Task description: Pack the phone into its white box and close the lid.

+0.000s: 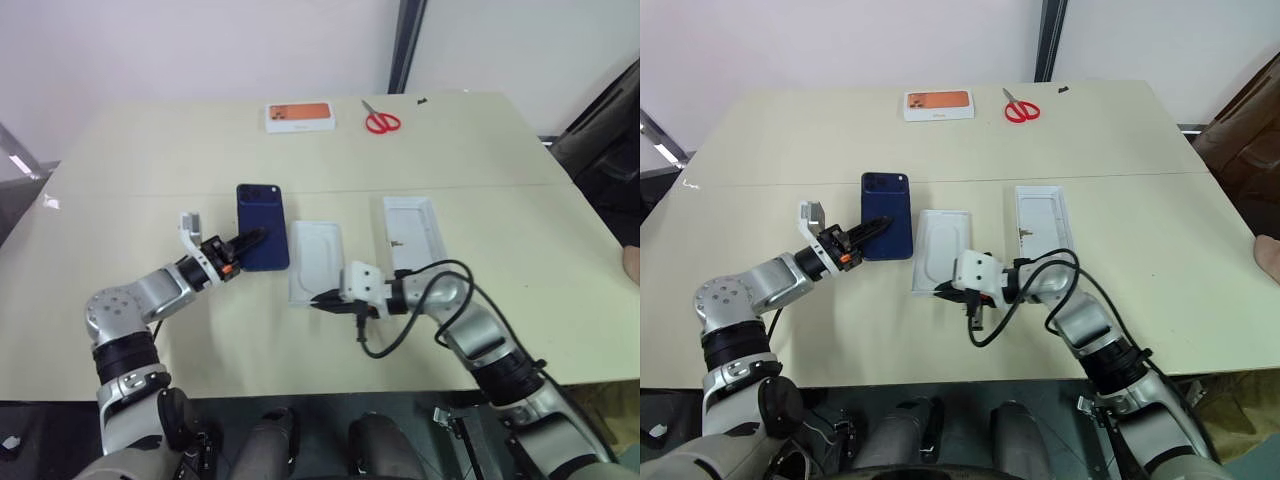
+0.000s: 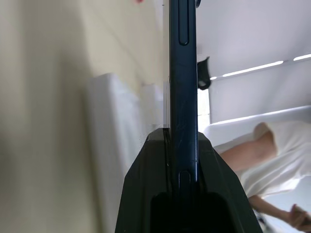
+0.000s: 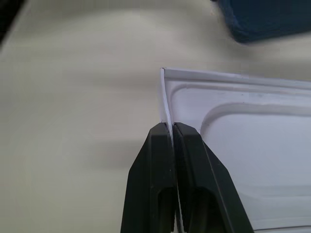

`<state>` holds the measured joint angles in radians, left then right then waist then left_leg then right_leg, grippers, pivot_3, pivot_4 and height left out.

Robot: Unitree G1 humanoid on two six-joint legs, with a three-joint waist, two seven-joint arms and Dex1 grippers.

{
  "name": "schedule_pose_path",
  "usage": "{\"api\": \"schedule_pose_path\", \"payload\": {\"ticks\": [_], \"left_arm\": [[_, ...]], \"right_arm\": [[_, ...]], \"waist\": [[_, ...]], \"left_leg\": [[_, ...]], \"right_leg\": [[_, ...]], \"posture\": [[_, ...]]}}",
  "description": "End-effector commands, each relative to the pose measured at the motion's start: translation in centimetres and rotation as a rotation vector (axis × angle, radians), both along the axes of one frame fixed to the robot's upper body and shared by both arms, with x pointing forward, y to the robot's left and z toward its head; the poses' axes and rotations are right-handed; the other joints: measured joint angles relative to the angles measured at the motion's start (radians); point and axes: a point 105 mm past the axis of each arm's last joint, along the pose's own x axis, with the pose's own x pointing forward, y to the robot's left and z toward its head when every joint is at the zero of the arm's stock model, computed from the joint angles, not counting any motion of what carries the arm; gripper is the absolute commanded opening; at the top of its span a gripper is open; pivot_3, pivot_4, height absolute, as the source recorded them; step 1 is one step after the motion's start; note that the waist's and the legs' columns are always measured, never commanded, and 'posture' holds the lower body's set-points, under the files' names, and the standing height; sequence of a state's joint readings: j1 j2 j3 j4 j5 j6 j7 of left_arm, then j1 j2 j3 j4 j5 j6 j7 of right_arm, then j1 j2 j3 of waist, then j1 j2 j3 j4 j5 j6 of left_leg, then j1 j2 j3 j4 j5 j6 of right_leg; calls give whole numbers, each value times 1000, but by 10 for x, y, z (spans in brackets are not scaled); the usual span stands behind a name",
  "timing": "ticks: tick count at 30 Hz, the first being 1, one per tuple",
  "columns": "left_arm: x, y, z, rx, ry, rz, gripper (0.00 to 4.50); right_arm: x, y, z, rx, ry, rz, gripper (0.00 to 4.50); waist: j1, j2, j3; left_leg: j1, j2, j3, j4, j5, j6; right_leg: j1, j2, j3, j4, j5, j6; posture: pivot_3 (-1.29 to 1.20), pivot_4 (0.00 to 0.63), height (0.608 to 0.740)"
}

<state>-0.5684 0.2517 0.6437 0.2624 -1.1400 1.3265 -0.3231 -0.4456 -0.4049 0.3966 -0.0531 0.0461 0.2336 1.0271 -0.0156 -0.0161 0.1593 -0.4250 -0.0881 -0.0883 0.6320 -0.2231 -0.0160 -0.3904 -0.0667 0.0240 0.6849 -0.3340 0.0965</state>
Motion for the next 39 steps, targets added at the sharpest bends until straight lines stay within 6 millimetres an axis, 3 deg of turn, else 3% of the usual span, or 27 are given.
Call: {"api": "schedule_pose_path", "payload": {"ticks": [1,6,7,10,12,18,21,24,33,39], "left_arm": [[0,1,20,-50,-66,-1,0],[-3,-7,14,-45,-49,-25,0],[-4,-9,13,-43,-46,-31,0],[-7,-15,8,-19,-34,-56,0],[-12,-20,2,27,-28,-87,0],[-15,-30,-7,89,-21,-126,0],[-15,-38,-11,98,-14,-149,0],[-13,-43,-17,130,1,-156,0],[-7,-39,-10,174,-27,-153,4308],[-12,-40,4,177,-73,-186,4308]], "right_arm": [[2,12,13,26,-59,-4,72],[-1,16,9,15,-34,-9,72],[-1,16,9,17,-24,-8,688],[0,14,12,12,-39,-16,1899],[-1,8,21,43,-45,-20,2951],[0,-34,44,97,-34,-105,2951],[8,-64,38,39,-43,-188,2951],[15,-79,35,9,-64,-242,2951],[20,-75,30,12,-74,-256,2993],[26,-71,29,12,-84,-254,2993]], "waist": [[0,0,0],[3,0,0],[4,0,0],[2,0,0],[1,0,0],[7,0,0],[6,0,0],[4,0,0],[5,0,0],[4,0,0]], "left_leg": [[0,0,0,0,0,0],[0,0,0,1,0,0],[0,0,0,1,0,0],[0,0,0,1,0,0],[0,0,0,1,0,0],[0,0,0,1,0,0],[0,-1,0,1,0,0],[0,-1,0,0,0,0],[0,0,1,1,0,0],[0,0,0,1,0,0]], "right_leg": [[0,0,0,0,0,0],[0,0,0,0,0,0],[1,0,0,0,0,0],[1,0,0,0,0,0],[1,0,0,0,0,0],[1,0,0,0,0,0],[1,0,0,-1,0,0],[1,0,0,0,0,0],[1,0,0,0,0,0],[1,0,0,0,0,0]], "posture": [[0,150,734],[0,150,734],[0,150,734],[0,150,734],[0,150,734],[0,150,734],[0,150,734],[0,150,734],[0,150,734],[0,150,734]]}}
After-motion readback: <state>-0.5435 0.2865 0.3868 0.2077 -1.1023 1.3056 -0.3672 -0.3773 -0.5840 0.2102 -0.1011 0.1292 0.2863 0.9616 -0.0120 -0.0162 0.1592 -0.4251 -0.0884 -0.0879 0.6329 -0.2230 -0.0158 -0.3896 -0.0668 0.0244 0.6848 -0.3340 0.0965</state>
